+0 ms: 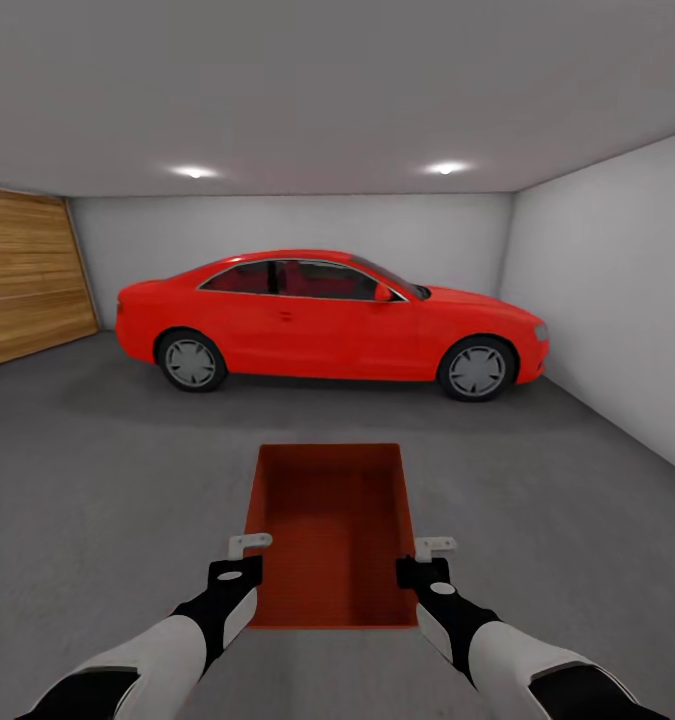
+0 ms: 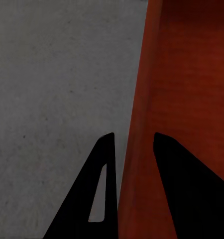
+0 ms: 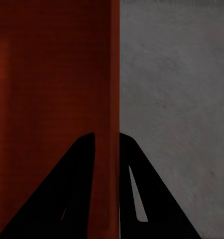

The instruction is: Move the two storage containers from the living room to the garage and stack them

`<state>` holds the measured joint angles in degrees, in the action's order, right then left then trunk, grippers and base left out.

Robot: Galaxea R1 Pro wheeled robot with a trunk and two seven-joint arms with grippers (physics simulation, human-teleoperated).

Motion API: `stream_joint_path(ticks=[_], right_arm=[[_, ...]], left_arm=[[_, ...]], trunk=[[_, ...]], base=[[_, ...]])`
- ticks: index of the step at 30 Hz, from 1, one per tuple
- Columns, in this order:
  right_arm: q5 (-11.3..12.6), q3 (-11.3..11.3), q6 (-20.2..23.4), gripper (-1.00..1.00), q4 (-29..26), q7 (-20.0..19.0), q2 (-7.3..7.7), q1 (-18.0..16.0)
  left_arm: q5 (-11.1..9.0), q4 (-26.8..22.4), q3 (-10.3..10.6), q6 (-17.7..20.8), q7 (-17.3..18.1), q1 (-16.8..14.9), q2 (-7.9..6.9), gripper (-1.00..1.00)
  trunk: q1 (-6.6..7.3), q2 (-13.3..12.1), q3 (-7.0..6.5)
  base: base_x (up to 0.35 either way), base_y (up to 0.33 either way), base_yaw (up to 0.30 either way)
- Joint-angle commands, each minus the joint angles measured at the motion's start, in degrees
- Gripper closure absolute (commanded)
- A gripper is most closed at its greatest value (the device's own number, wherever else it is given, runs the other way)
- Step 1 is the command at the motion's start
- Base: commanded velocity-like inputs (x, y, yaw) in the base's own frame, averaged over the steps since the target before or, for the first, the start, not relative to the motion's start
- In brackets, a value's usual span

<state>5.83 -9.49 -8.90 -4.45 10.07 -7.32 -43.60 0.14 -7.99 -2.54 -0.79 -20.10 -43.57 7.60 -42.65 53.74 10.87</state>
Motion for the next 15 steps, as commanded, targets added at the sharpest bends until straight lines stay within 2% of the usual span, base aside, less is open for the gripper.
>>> stream_joint_path(ticks=[1,15], right_arm=[[0.23,3.69,-2.44,1.00,-0.12,1.36,0.31,-0.12],[0.23,3.69,-2.38,1.00,-0.12,1.36,0.33,-0.09]], left_arm=[[-0.41,0.16,-0.98,-0.09,-0.29,0.00,-2.41,1.00],[-0.41,0.16,-0.98,-0.09,-0.29,0.00,-2.41,1.00]], trunk=[[-0.04,0.06,0.08],[-0.04,0.06,0.08]], base=[[0.321,0.000,0.000],[0.321,0.000,0.000]])
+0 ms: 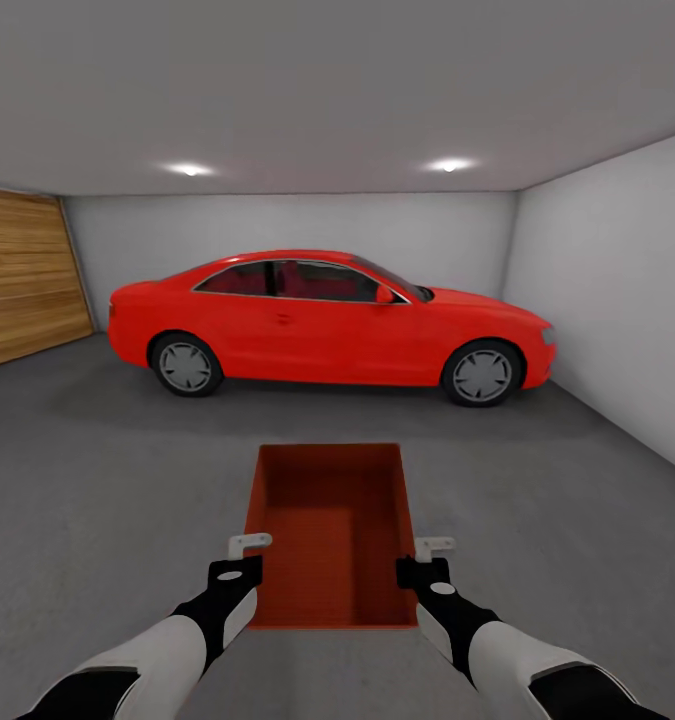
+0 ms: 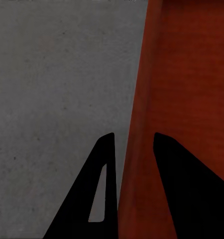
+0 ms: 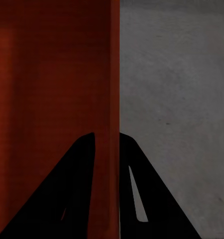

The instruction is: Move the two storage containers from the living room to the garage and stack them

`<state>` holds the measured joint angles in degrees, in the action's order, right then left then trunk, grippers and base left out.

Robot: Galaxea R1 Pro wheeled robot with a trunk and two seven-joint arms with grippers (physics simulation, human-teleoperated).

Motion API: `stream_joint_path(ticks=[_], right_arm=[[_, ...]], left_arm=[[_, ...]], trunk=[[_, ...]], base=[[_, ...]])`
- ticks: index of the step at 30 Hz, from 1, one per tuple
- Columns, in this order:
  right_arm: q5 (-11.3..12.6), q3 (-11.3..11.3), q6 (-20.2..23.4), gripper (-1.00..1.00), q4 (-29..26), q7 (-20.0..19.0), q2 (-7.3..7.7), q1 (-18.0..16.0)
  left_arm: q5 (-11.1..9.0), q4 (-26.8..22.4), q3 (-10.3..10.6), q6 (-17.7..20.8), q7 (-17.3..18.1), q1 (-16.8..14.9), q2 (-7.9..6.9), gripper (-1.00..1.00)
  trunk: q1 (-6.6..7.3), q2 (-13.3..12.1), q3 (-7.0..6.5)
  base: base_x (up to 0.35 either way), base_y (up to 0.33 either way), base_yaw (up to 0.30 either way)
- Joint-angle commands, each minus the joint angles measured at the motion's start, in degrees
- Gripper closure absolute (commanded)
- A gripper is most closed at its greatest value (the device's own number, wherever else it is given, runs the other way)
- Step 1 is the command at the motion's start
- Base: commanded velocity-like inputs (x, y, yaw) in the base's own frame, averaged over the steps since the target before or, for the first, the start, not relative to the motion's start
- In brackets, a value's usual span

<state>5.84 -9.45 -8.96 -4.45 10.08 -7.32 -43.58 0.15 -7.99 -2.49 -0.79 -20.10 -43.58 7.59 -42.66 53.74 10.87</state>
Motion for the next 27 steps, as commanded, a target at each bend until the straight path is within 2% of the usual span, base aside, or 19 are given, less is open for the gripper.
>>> stream_joint_path(ticks=[1,18,27], right_arm=[[0.23,3.65,-2.29,1.00,-0.13,1.35,0.32,-0.12],[0.14,3.62,-2.21,1.00,-0.13,1.44,0.31,-0.11],[0.22,3.64,-2.20,1.00,-0.13,1.49,0.29,-0.10]], left_arm=[[-0.41,0.17,-1.03,-0.11,-0.29,0.01,-2.41,1.00],[-0.41,0.17,-1.03,-0.09,-0.29,0.02,-2.38,1.00],[-0.41,0.17,-1.03,-0.09,-0.29,0.03,-2.39,1.00]], trunk=[[-0.04,0.06,0.08],[-0.04,0.06,0.08],[-0.04,0.06,0.08]], base=[[0.321,0.000,0.000],[0.321,0.000,-0.007],[0.321,0.000,-0.226]])
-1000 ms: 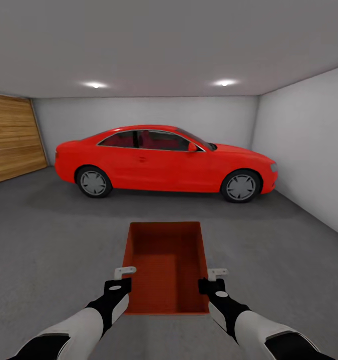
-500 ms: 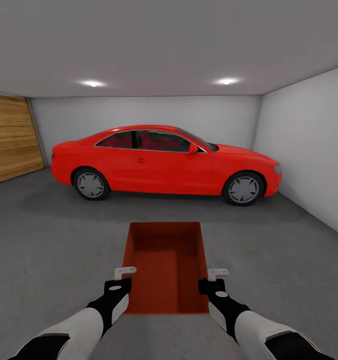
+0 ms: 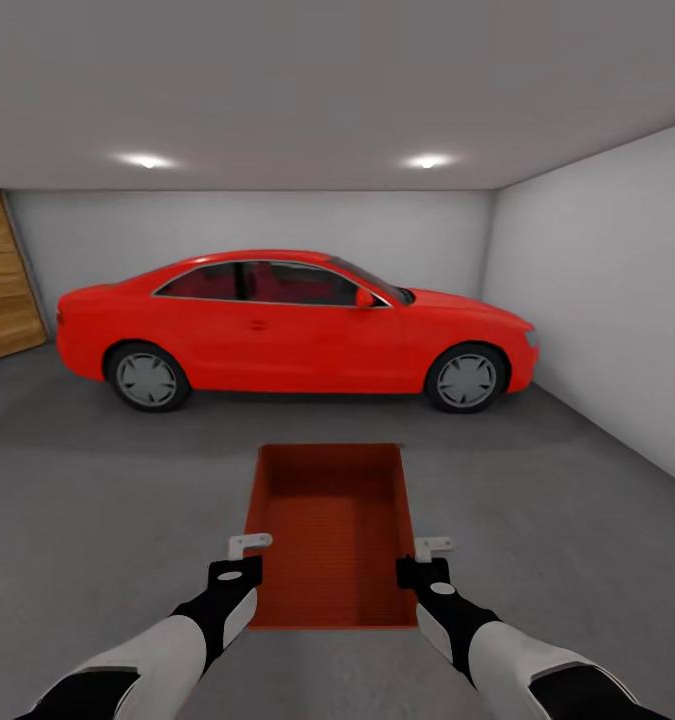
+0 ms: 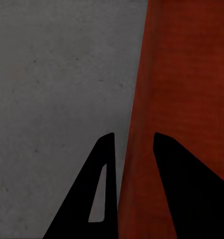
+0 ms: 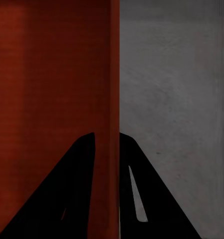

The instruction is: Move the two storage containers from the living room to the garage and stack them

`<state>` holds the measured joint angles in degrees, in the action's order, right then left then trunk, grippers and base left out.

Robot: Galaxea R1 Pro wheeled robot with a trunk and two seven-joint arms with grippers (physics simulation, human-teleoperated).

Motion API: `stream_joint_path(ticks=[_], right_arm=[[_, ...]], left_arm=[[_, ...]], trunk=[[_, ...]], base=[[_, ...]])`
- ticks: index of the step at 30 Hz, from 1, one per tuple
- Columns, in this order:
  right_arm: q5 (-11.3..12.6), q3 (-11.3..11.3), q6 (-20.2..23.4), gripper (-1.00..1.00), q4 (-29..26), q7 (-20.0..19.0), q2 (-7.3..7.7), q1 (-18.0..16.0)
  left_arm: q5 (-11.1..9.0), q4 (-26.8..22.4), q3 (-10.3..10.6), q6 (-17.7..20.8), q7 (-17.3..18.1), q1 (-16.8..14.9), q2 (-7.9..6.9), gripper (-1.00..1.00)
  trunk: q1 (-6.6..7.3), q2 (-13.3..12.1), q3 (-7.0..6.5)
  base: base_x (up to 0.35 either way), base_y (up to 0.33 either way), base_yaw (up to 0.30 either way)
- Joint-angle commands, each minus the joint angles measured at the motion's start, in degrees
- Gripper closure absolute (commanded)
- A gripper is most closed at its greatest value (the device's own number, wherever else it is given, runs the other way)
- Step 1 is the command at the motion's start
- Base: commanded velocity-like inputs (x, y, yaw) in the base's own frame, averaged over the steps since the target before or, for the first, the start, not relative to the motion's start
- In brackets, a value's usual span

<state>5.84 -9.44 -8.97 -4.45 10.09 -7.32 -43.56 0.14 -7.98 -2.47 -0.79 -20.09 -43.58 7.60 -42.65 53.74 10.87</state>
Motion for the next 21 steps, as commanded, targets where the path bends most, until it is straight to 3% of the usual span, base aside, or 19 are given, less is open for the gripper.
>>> stream_joint_path(ticks=[1,21], right_arm=[[0.22,3.63,-2.19,1.00,-0.12,1.48,0.28,-0.12],[0.23,3.64,-2.27,1.00,-0.12,1.52,0.27,-0.17]], left_arm=[[-0.40,0.15,-1.05,-0.09,-0.30,0.01,-2.40,1.00],[-0.40,0.24,-1.14,0.44,0.03,0.05,-2.41,1.00]], trunk=[[-0.04,0.06,0.08],[-0.04,0.06,0.08]], base=[[0.321,0.000,-0.276],[0.322,0.000,-0.282]])
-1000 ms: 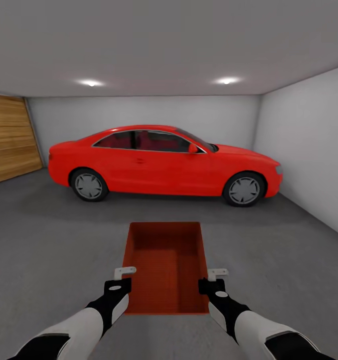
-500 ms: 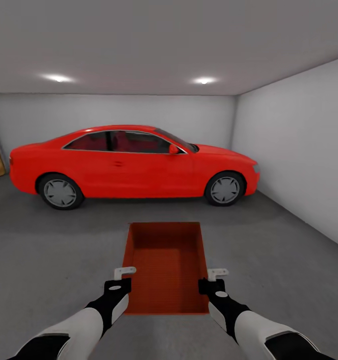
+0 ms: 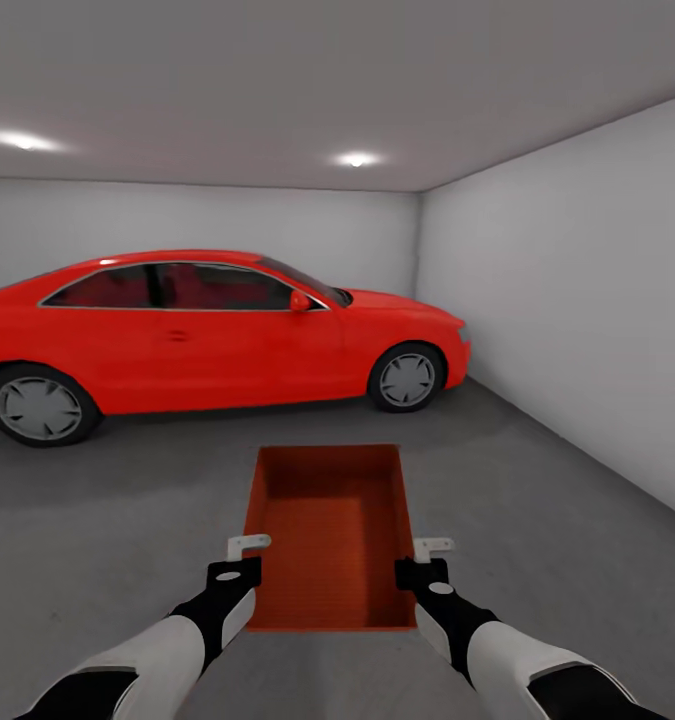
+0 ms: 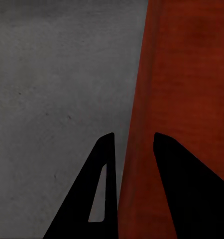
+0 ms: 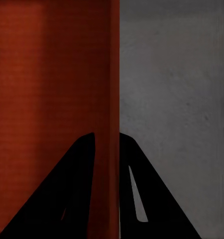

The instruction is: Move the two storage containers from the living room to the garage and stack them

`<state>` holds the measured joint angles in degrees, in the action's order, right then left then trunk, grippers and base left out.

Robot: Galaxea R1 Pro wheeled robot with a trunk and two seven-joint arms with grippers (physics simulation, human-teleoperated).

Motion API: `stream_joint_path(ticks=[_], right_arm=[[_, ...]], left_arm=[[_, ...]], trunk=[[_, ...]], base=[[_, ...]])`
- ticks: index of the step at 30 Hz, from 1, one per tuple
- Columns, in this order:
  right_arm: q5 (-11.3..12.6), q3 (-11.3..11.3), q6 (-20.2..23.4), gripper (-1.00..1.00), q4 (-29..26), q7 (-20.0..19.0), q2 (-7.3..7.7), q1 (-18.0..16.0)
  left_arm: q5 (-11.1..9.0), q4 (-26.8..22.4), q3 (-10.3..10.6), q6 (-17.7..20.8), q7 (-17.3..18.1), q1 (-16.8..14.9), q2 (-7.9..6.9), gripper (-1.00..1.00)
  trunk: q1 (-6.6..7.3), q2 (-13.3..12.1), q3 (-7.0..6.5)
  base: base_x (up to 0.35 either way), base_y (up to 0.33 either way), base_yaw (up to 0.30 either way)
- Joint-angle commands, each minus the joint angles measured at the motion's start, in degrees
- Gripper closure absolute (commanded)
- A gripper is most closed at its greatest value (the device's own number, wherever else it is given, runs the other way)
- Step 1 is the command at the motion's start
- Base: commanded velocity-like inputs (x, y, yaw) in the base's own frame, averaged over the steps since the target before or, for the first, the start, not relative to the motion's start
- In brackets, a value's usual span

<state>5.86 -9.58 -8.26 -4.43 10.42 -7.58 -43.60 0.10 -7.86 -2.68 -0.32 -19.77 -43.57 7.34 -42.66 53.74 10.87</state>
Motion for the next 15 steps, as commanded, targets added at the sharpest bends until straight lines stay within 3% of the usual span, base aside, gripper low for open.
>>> stream_joint_path(ticks=[1,15], right_arm=[[0.20,3.78,-2.95,1.00,-0.14,1.18,0.53,-0.12],[0.20,3.78,-2.99,1.00,-0.14,1.18,0.54,-0.09]], left_arm=[[-0.36,0.13,-0.93,-0.03,-0.29,0.03,-2.15,1.00],[-0.37,0.13,-0.92,-0.03,-0.27,0.02,-2.23,1.00]], trunk=[[-0.04,0.06,0.08],[-0.04,0.06,0.08]], base=[[0.322,0.000,-0.282],[0.322,0.000,-0.282]])
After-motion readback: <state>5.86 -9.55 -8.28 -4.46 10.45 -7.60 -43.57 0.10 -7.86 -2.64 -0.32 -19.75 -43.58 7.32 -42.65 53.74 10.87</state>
